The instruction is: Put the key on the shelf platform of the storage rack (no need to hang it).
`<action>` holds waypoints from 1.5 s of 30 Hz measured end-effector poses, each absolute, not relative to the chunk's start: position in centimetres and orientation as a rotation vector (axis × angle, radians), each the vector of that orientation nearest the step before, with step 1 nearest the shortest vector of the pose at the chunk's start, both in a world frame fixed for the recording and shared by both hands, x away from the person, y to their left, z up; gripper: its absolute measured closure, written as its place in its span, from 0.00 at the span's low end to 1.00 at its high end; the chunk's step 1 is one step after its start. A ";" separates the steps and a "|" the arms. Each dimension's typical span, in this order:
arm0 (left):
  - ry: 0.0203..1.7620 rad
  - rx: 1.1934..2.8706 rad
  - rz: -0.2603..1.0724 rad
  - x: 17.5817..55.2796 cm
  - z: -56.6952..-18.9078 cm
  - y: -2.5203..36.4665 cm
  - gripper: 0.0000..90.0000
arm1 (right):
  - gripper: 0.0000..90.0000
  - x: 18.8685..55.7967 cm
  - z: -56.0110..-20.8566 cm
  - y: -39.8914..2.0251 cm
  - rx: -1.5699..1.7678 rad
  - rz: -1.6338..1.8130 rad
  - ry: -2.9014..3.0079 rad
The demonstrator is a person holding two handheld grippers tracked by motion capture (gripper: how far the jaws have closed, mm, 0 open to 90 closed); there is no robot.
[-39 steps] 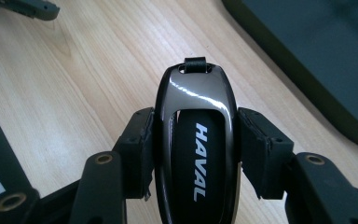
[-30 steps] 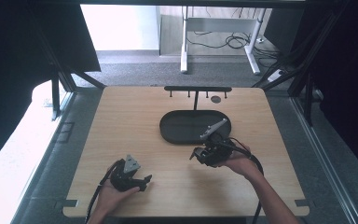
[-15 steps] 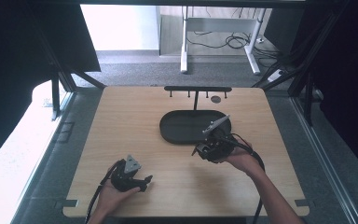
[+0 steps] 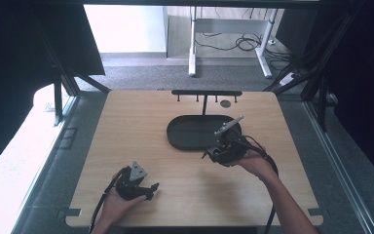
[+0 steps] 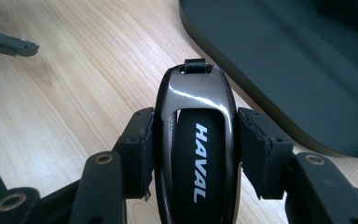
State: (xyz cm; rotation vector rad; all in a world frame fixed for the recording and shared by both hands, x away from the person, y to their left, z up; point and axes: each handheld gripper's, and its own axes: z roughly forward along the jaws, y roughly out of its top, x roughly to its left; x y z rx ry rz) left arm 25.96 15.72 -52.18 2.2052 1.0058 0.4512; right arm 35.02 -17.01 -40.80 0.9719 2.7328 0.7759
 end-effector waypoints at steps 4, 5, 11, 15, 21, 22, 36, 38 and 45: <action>1.004 2.207 0.449 26.0 -52.2 15.7 0.23 | 0.55 35.2 -40.7 -17.2 0.978 0.779 2.727; 1.006 2.207 0.450 26.0 -52.2 15.7 0.23 | 0.55 35.4 -40.6 -17.3 0.989 0.777 2.720; 1.005 2.207 0.450 26.0 -52.2 15.7 0.23 | 0.55 35.7 -40.5 -17.6 1.003 0.778 2.708; 1.003 2.209 0.447 26.0 -52.2 15.6 0.23 | 0.55 36.0 -40.2 -17.8 1.014 0.776 2.694; 0.999 2.214 0.450 26.0 -52.2 15.6 0.23 | 0.55 36.6 -39.8 -18.1 1.030 0.785 2.682; 0.999 2.214 0.450 26.0 -52.2 15.6 0.23 | 0.55 36.6 -39.8 -18.1 1.030 0.785 2.682; 1.002 2.207 0.450 26.0 -52.0 15.7 0.23 | 0.55 39.2 -40.0 -18.0 1.069 0.757 2.678; 1.001 2.206 0.450 26.0 -52.0 15.6 0.23 | 0.55 40.0 -40.1 -17.8 1.076 0.729 2.678; 1.004 2.201 0.451 26.0 -52.0 15.7 0.23 | 0.55 41.3 -40.3 -17.6 1.095 0.731 2.683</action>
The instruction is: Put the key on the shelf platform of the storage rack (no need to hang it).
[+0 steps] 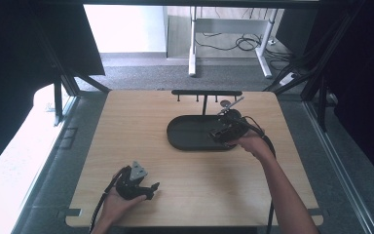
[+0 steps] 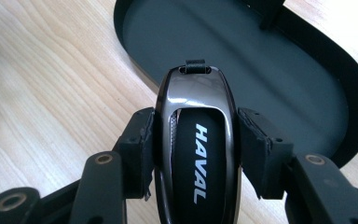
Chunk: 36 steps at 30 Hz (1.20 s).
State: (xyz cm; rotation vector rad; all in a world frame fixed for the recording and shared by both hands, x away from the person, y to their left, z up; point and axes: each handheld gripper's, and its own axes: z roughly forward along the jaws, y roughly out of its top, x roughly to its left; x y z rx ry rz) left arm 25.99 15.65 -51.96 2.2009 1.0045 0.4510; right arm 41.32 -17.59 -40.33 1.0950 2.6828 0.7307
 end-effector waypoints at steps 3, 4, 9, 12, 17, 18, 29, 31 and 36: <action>1.003 2.204 0.451 26.0 -52.0 15.7 0.23 | 0.55 41.9 -40.5 -17.4 1.093 0.718 2.683; 1.003 2.203 0.451 26.0 -52.0 15.7 0.23 | 0.55 42.2 -40.6 -17.3 1.084 0.716 2.670; 1.003 2.201 0.451 26.0 -52.0 15.6 0.23 | 0.55 43.0 -40.8 -17.0 1.086 0.702 2.673; 1.003 2.203 0.450 26.0 -52.0 15.6 0.23 | 0.55 43.4 -41.1 -16.8 1.092 0.703 2.679; 0.999 2.213 0.451 26.0 -52.1 15.5 0.23 | 0.55 44.3 -41.6 -16.5 1.093 0.688 2.680; 0.999 2.214 0.452 26.0 -52.1 15.5 0.23 | 0.55 44.5 -41.6 -16.4 1.086 0.687 2.676; 0.990 2.229 0.447 25.9 -52.2 15.2 0.23 | 0.55 45.5 -42.9 -15.1 1.073 0.691 2.688; 0.990 2.231 0.449 25.9 -52.3 15.2 0.23 | 0.55 45.5 -43.0 -14.9 1.073 0.687 2.689; 0.991 2.231 0.446 25.9 -52.3 15.1 0.23 | 0.55 45.8 -43.4 -14.6 1.076 0.687 2.686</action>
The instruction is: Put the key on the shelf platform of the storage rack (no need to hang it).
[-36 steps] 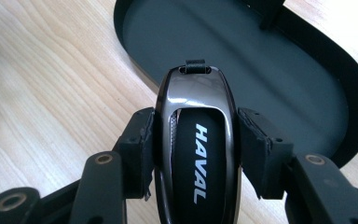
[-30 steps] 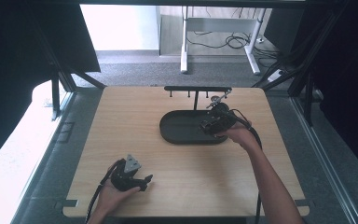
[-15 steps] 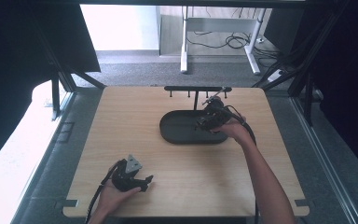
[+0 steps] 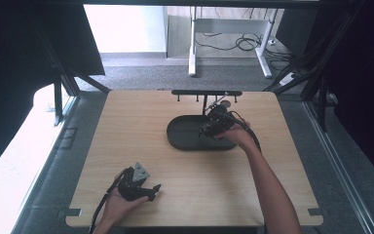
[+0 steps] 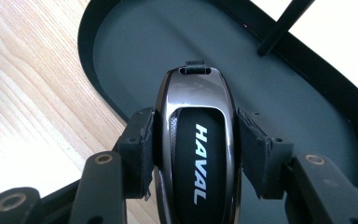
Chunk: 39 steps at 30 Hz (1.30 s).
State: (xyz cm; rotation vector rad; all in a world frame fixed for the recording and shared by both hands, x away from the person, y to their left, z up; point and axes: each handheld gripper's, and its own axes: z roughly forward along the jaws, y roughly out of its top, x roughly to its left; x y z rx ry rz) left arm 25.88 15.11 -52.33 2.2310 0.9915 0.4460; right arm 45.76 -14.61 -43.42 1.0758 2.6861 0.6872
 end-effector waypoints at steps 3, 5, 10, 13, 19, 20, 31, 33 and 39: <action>0.991 2.232 0.447 25.9 -52.3 15.1 0.23 | 0.55 46.0 -43.8 -14.4 1.075 0.688 2.692; 0.990 2.232 0.447 25.9 -52.3 15.2 0.23 | 0.55 46.0 -43.9 -14.3 1.075 0.689 2.694; 0.988 2.235 0.448 25.9 -52.3 15.2 0.23 | 0.55 46.3 -44.9 -14.1 1.077 0.656 2.695; 0.987 2.237 0.448 25.9 -52.3 15.2 0.23 | 0.55 46.4 -45.3 -14.1 1.076 0.646 2.692; 0.986 2.239 0.448 25.9 -52.4 15.1 0.23 | 0.55 46.6 -45.9 -14.3 1.082 0.624 2.694; 0.986 2.239 0.448 25.9 -52.4 15.1 0.23 | 0.55 46.6 -45.9 -14.3 1.082 0.618 2.695; 0.983 2.245 0.444 25.9 -52.4 15.1 0.23 | 0.55 47.1 -46.9 -15.2 1.080 0.571 2.677; 0.981 2.250 0.445 25.9 -52.4 15.1 0.23 | 0.55 47.1 -47.1 -15.2 1.083 0.563 2.674; 0.985 2.248 0.446 25.9 -52.4 15.1 0.23 | 0.55 47.4 -47.8 -15.6 1.095 0.515 2.673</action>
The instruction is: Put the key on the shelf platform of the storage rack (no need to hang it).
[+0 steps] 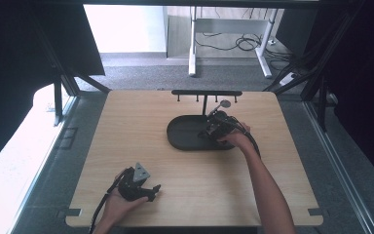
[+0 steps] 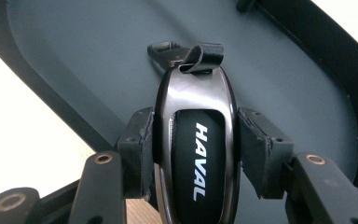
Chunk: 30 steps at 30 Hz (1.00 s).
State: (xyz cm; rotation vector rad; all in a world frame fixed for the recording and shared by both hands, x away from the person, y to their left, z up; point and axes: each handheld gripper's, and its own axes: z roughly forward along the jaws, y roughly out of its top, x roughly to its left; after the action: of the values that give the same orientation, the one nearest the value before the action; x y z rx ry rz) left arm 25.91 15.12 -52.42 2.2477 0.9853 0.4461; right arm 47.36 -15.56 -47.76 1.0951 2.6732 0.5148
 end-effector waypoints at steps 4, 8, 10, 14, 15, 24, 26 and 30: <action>0.985 2.247 0.445 25.9 -52.4 15.1 0.23 | 0.55 47.4 -48.0 -15.6 1.096 0.510 2.675; 0.981 2.255 0.445 25.9 -52.4 15.2 0.23 | 0.55 47.7 -48.6 -15.6 1.091 0.491 2.674; 0.986 2.249 0.445 25.9 -52.4 15.1 0.23 | 0.55 47.7 -48.7 -15.6 1.107 0.490 2.677; 0.984 2.251 0.444 25.9 -52.4 15.2 0.23 | 0.55 48.0 -49.2 -15.9 1.108 0.474 2.675; 0.984 2.251 0.444 25.9 -52.4 15.2 0.23 | 0.55 48.0 -49.2 -15.9 1.108 0.474 2.675; 0.982 2.261 0.441 26.0 -52.5 15.1 0.23 | 0.54 48.4 -50.5 -16.4 1.143 0.449 2.665; 0.981 2.261 0.438 26.0 -52.5 15.1 0.23 | 0.53 48.3 -50.5 -16.5 1.146 0.455 2.660; 0.982 2.263 0.440 26.0 -52.5 15.1 0.23 | 0.43 48.1 -50.2 -16.7 1.160 0.477 2.643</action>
State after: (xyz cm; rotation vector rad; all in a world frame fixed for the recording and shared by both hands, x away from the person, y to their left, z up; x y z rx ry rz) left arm 25.95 15.10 -52.50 2.2627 0.9816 0.4404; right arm 48.07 -16.65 -50.20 1.1600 2.6428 0.4769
